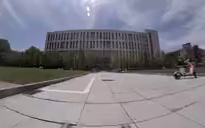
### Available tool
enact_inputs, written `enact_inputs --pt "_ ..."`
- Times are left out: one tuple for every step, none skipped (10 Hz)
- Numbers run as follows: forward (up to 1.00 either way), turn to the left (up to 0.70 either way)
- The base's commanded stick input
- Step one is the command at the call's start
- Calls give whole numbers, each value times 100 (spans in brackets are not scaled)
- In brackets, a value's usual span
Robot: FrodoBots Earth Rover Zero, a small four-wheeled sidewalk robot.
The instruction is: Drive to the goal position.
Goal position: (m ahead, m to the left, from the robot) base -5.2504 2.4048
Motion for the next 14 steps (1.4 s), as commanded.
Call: enact_inputs --pt "70 0" --pt "70 0" --pt "70 0" --pt "70 0" --pt "70 0" --pt "70 0" --pt "70 0" --pt "70 0" --pt "70 0" --pt "70 0" --pt "70 0" --pt "70 0" --pt "70 0" --pt "70 0"
